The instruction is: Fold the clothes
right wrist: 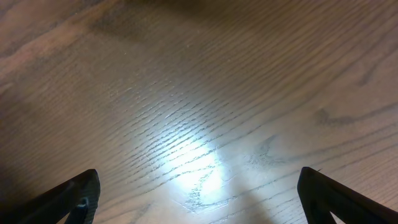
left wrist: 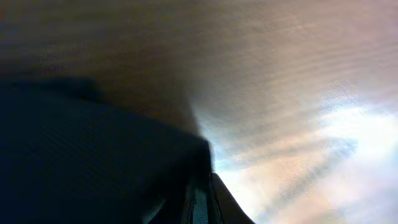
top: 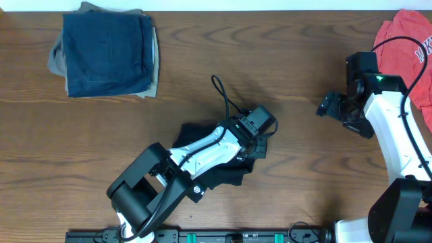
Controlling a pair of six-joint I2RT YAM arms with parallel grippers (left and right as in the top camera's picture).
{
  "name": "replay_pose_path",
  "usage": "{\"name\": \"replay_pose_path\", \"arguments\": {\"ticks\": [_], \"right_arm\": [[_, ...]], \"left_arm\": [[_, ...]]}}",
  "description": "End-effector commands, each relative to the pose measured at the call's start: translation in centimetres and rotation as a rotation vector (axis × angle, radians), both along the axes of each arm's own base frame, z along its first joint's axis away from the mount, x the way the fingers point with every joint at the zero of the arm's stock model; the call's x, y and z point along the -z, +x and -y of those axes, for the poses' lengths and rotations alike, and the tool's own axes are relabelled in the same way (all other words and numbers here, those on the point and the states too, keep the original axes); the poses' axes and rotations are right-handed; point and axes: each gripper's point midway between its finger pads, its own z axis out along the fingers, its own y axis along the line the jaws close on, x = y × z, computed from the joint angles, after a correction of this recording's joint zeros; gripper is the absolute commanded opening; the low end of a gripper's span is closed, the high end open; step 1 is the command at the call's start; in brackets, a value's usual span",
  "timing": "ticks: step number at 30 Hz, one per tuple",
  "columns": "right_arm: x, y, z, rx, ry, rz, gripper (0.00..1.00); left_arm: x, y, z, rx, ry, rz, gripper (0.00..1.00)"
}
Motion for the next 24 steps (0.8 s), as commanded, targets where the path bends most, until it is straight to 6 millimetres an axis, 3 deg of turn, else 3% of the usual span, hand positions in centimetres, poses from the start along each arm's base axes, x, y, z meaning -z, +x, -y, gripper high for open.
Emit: {"name": "replay_pose_path", "arguments": {"ticks": [1, 7, 9, 11, 15, 18, 24], "right_arm": [[-0.2, 0.1, 0.4, -0.002, -0.019, 0.003, 0.99], [-0.2, 0.1, 0.4, -0.002, -0.019, 0.003, 0.99], [-0.2, 0.1, 0.4, -0.002, -0.019, 0.003, 0.99], [-0.2, 0.1, 0.4, -0.002, -0.019, 0.003, 0.99], [-0.2, 0.1, 0.4, -0.001, -0.019, 0.003, 0.99], [-0.2, 0.1, 0.4, -0.002, -0.019, 0.003, 0.99], [-0.2, 0.1, 0.4, -0.001, -0.019, 0.003, 0.99]], "left_arm": [[-4.8, -0.9, 2.0, 0.083, -0.145, 0.003, 0.10], [-14.0, -0.6, 1.7, 0.151, -0.288, 0.205, 0.17], [-16.4, 0.6, -0.6, 0.085, -0.244, 0.315, 0.17], [-17.1, 1.9, -3.1, 0.011, -0.156, 0.388, 0.17], [-16.5, 3.4, -7.7, -0.096, 0.032, 0.455, 0.17], [-14.7, 3.6, -8.2, -0.102, 0.078, 0.419, 0.17], [-8.4, 3.6, -7.6, -0.107, 0.169, 0.269, 0.17]]}}
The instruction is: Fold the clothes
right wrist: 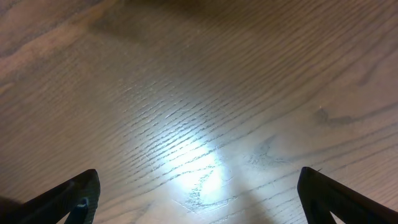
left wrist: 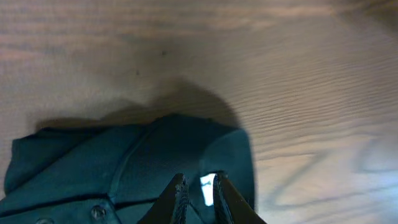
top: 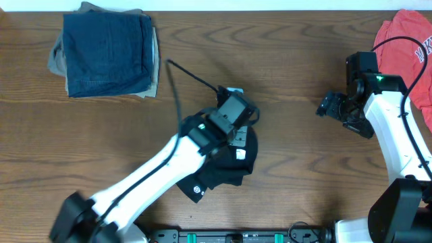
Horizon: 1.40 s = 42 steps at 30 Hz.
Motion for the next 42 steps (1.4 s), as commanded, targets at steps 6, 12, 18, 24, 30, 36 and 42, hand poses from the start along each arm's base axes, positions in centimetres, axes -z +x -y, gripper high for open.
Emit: {"name": "replay_pose_path", "arguments": {"ticks": [6, 12, 18, 24, 30, 36, 42], "right_arm": [[-0.2, 0.1, 0.4, -0.002, -0.019, 0.003, 0.99], [-0.2, 0.1, 0.4, -0.001, -0.019, 0.003, 0.99], [-0.2, 0.1, 0.4, -0.002, -0.019, 0.004, 0.99], [-0.2, 0.1, 0.4, -0.002, -0.019, 0.003, 0.99], [-0.2, 0.1, 0.4, -0.001, -0.019, 0.004, 0.99], [-0.2, 0.1, 0.4, -0.001, -0.019, 0.003, 0.99], [-0.2, 0.1, 0.4, -0.002, -0.019, 0.003, 0.99]], "left_arm": [[9.8, 0.0, 0.1, -0.023, 0.146, -0.179, 0.17], [12.3, 1.1, 1.1, -0.025, 0.139, -0.171, 0.17], [9.7, 1.0, 1.7, 0.003, 0.092, -0.150, 0.17], [3.1, 0.0, 1.4, 0.019, -0.005, -0.087, 0.29], [-2.4, -2.0, -1.1, 0.043, -0.035, -0.028, 0.65], [-2.2, -4.2, -4.5, 0.012, 0.044, -0.110, 0.68], [1.2, -6.0, -6.4, -0.013, 0.157, -0.251, 0.53]]}}
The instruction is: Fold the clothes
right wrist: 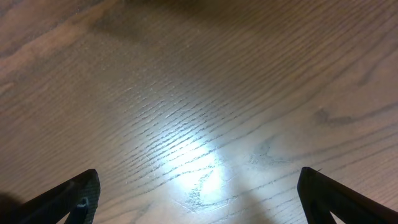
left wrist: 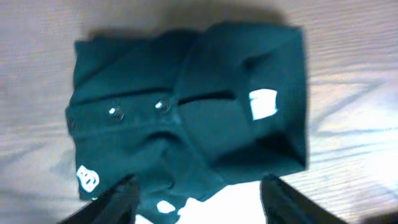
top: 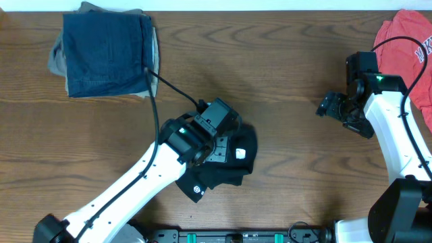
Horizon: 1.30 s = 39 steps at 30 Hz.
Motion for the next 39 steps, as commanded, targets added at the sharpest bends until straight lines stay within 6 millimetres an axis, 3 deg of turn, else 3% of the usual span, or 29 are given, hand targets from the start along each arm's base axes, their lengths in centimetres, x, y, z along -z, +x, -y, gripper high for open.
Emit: {"name": "replay_pose_path", "arguments": {"ticks": [1, 4, 14, 17, 19, 22, 28, 31, 33, 37, 39], "right_arm": [[-0.2, 0.1, 0.4, -0.002, -0.019, 0.003, 0.99], [-0.2, 0.1, 0.4, -0.002, -0.019, 0.003, 0.99], [-0.2, 0.1, 0.4, -0.002, -0.019, 0.003, 0.99], [-0.2, 0.1, 0.4, -0.002, -0.019, 0.003, 0.99], [-0.2, 0.1, 0.4, -0.002, -0.019, 0.003, 0.99], [-0.2, 0.1, 0.4, -0.002, -0.019, 0.003, 0.99], [-0.2, 0.1, 0.4, -0.001, -0.019, 0.003, 0.99], [-0.2, 0.1, 0.4, -0.002, -0.019, 0.003, 0.99], [-0.2, 0.1, 0.4, -0.001, -0.019, 0.003, 0.99], [-0.2, 0.1, 0.4, -0.002, -0.019, 0.003, 0.99], [-0.2, 0.1, 0.4, -0.002, -0.019, 0.003, 0.99]], "left_arm": [[2.4, -0.8, -0.4, -0.001, 0.043, -0.078, 0.49], [4.3, -1.4, 0.1, -0.002, 0.036, -0.142, 0.40], [11.5, -3.3, 4.2, 0.038, -0.080, -0.380, 0.29], [12.7, -4.1, 5.6, 0.055, -0.123, -0.445, 0.13], [12.7, -4.1, 5.7, 0.058, -0.128, -0.451, 0.06], [11.7, -3.8, 5.9, 0.060, -0.146, -0.431, 0.06], [6.4, -3.3, 6.4, 0.086, -0.232, -0.330, 0.06], [3.7, -3.7, 5.9, 0.095, -0.269, -0.284, 0.12], [2.2, -4.2, 4.9, 0.090, -0.266, -0.257, 0.23], [1.1, -5.6, 0.4, -0.024, -0.141, -0.246, 0.43], [0.9, -6.7, -2.4, -0.111, -0.054, -0.267, 0.67]]}}
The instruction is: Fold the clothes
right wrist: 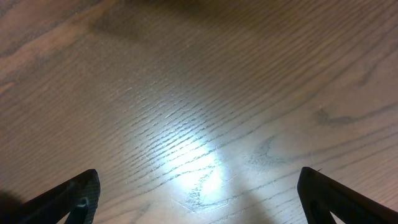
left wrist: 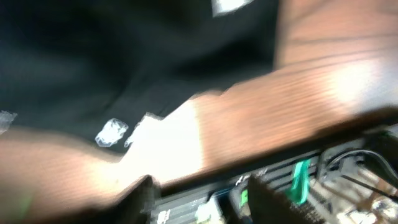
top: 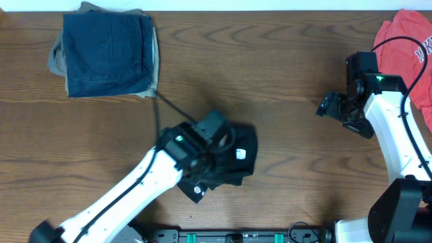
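Observation:
A dark green shirt (top: pixel 237 172) lies folded in a compact bundle at the table's middle front, with a white tag facing up. My left gripper (top: pixel 210 154) is low over it and open. In the blurred left wrist view, the shirt (left wrist: pixel 124 56) fills the top. The left gripper (left wrist: pixel 205 199) holds nothing between its fingers. My right gripper (top: pixel 331 105) hovers open over bare wood at the right. Its fingertips (right wrist: pixel 84 190) stand wide apart. A red garment (top: pixel 405 40) lies crumpled at the far right corner.
A stack of folded clothes, with a dark blue piece (top: pixel 108 50) on top, sits at the far left. The table's front edge and a black rail with green parts (left wrist: pixel 298 180) run just below the shirt. My left arm's cable loops over the table.
My left gripper was open, well above the folded shirt, with the whole bundle in view. Now it is much closer, over the shirt's front edge, with the view blurred. The right arm has not moved.
My left gripper was first low at the shirt's right side with its fingers together. Then it was over the shirt's far edge, still shut. Later it stood open above the folded bundle. Now it is low over the bundle's front part. The right gripper stayed open.

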Controlling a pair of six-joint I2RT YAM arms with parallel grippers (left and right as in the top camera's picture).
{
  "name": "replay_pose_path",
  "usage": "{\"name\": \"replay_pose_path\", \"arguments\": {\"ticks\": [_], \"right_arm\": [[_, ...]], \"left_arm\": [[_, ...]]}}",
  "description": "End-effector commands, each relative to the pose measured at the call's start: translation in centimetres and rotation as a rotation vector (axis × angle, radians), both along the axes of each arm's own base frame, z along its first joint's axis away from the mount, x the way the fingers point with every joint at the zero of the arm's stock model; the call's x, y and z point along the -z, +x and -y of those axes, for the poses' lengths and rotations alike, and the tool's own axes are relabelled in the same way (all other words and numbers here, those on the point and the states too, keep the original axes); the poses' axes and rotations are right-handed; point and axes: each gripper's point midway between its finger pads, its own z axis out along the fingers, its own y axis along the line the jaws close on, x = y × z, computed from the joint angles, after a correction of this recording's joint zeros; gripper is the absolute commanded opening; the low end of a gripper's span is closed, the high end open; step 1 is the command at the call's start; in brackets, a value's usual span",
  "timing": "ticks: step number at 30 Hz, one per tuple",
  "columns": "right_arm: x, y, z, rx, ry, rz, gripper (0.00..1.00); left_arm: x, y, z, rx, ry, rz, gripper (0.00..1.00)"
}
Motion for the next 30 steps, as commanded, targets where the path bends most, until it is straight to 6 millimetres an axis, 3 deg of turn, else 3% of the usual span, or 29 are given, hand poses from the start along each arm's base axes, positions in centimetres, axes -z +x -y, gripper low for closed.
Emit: {"name": "replay_pose_path", "arguments": {"ticks": [1, 3, 4, 10, 19, 24, 30], "right_arm": [[-0.2, 0.1, 0.4, -0.002, -0.019, 0.003, 0.99], [-0.2, 0.1, 0.4, -0.002, -0.019, 0.003, 0.99], [-0.2, 0.1, 0.4, -0.002, -0.019, 0.003, 0.99], [-0.2, 0.1, 0.4, -0.002, -0.019, 0.003, 0.99], [-0.2, 0.1, 0.4, -0.002, -0.019, 0.003, 0.99], [-0.2, 0.1, 0.4, -0.002, -0.019, 0.003, 0.99], [-0.2, 0.1, 0.4, -0.002, -0.019, 0.003, 0.99]], "left_arm": [[-0.5, 0.2, -3.5, -0.123, 0.129, 0.027, 0.83], [-0.4, -0.8, -4.4, -0.140, 0.150, -0.010, 0.97], [-0.2, -1.1, -4.6, -0.154, 0.161, -0.025, 1.00], [2.4, -2.3, -5.6, -0.210, 0.206, -0.084, 0.98], [8.8, -2.8, -7.6, -0.333, 0.220, -0.108, 0.98], [10.5, -2.6, -5.0, -0.313, 0.061, -0.112, 0.98], [10.8, -0.9, -3.3, -0.305, -0.041, -0.049, 0.99]]}}
